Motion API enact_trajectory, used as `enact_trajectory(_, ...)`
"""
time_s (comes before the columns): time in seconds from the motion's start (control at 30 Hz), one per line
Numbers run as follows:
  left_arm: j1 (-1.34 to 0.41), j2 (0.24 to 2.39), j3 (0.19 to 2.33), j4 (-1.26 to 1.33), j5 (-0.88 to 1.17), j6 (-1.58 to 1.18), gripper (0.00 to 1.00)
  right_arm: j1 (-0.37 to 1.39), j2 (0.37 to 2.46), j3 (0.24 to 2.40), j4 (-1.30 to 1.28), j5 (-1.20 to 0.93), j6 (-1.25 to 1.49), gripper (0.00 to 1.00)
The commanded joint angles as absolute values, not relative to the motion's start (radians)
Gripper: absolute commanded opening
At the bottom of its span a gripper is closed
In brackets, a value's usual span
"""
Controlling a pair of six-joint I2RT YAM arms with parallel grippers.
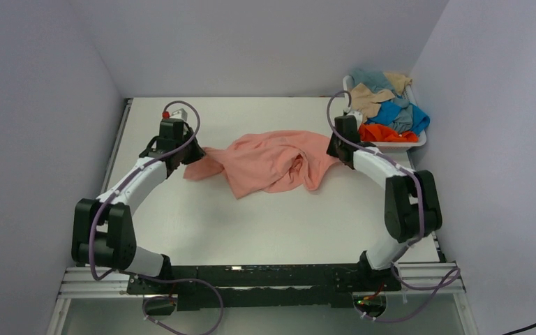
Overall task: Fold and stack the t-shirts
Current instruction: Flatten out the tshirt
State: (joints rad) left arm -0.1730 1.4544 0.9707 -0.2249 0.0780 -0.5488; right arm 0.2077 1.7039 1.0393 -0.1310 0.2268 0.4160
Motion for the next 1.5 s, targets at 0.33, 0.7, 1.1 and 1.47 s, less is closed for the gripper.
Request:
enact_trajectory(0.33, -0.175, 0.996, 1.168, -0.125, -0.164, -0.402, 0.0, 0.209, 1.093, 1.22, 0.036, 0.198, 0.163, 0.0)
enact_trajectory(0.7, -0.174, 0.69, 1.344, -0.11, -0.1, -0.277, 0.0, 0.21, 0.92, 1.505, 0.004, -0.094, 0.168, 0.0)
enact_trajectory(1.1, -0.175, 0.7, 1.428, -0.144, -0.158, -0.2, 0.0, 0.209, 1.028, 1.671, -0.056, -0.098, 0.15, 0.0)
enact_trajectory(1.47, -0.153, 1.016, 1.064, -0.251, -0.503, -0.372, 0.07, 0.2, 1.431, 1.402, 0.145, -0.027, 0.162, 0.0)
